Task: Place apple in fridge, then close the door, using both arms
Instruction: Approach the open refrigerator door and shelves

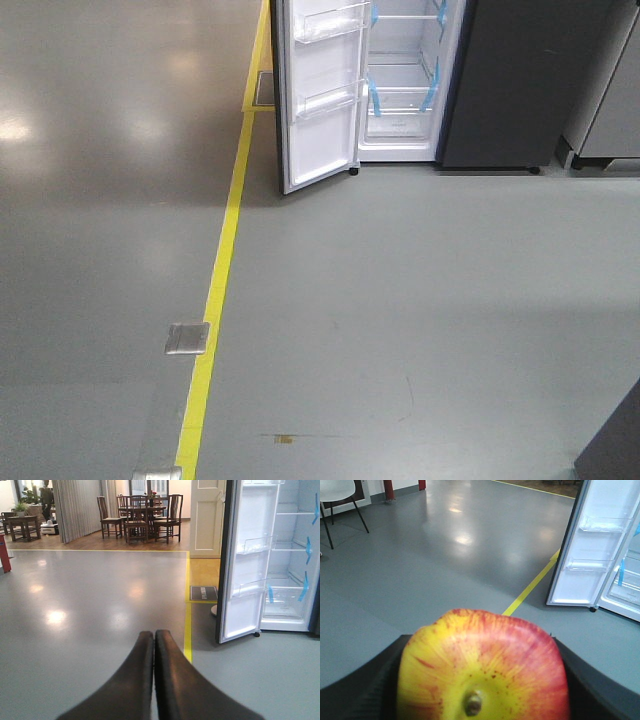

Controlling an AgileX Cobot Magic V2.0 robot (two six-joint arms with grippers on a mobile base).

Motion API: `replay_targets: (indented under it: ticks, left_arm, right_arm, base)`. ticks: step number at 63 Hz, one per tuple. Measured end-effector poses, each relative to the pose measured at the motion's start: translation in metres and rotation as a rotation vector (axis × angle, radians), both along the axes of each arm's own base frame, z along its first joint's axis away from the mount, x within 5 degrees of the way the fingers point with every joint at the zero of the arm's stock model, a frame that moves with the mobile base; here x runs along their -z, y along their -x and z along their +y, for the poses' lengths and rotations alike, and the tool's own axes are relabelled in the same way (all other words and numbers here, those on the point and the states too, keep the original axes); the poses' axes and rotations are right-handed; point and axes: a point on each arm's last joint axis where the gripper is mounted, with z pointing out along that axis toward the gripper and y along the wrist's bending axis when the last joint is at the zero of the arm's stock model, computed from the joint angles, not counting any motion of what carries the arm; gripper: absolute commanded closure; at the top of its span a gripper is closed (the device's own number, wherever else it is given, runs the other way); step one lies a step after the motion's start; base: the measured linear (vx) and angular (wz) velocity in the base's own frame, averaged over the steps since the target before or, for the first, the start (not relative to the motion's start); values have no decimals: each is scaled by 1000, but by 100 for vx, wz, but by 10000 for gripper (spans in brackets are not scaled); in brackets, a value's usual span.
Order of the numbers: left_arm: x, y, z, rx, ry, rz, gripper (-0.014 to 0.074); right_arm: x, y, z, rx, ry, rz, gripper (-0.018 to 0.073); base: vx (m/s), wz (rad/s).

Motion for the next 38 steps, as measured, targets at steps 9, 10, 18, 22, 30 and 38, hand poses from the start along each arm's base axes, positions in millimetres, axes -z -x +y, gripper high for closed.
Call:
replay_targets:
  ticks: [9,10,18,22,30,38]
  left_arm:
    - [0,0,0,0,0,0,604]
    - [0,0,0,0,0,0,604]
    - [0,0,0,0,0,0,604]
    - [0,0,0,0,0,0,604]
    - [0,0,0,0,0,0,604]
    - [0,0,0,0,0,0,604]
  right_arm:
    - [0,0,0,0,0,0,557]
    - [0,0,0,0,0,0,557]
    - [0,0,0,0,0,0,557]
    - [0,0,0,0,0,0,557]
    - [0,0,0,0,0,0,557]
    - [0,0,0,0,0,0,557]
  base:
    - [22,-2]
    - [22,-1]
    - [23,0]
    - [23,1]
    - [24,2]
    - [23,3]
